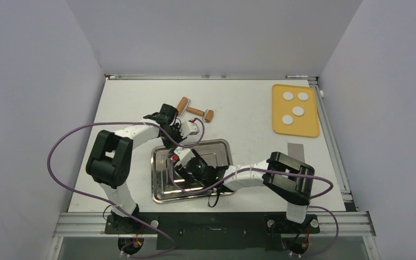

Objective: Roll out the dumpling wrappers from the dough

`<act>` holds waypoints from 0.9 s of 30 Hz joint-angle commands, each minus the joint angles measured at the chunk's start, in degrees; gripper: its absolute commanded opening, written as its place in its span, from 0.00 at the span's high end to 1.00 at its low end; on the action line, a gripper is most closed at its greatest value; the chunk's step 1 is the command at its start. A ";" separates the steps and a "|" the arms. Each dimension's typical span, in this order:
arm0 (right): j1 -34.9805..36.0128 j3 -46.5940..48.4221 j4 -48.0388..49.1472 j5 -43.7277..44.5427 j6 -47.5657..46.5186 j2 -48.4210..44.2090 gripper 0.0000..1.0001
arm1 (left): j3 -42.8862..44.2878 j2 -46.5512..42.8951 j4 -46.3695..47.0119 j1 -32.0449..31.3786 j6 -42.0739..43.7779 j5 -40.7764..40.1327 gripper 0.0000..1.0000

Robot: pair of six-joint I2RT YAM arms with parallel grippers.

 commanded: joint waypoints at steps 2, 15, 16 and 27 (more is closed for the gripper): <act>-5.58 -8.17 -18.24 -1.13 7.09 0.64 0.92 | -2.95 2.75 1.41 -0.85 -0.33 -0.82 1.00; 2.02 1.45 -23.05 1.18 7.62 7.60 0.92 | -2.45 3.06 0.93 -0.82 0.25 -1.01 1.00; 1.11 -0.57 -23.96 2.22 8.60 6.18 0.92 | -2.49 3.00 0.99 -0.74 0.25 -0.93 1.00; 1.26 4.08 -21.08 -2.42 7.92 7.37 0.91 | -2.49 2.86 0.57 -0.46 0.25 -1.07 1.00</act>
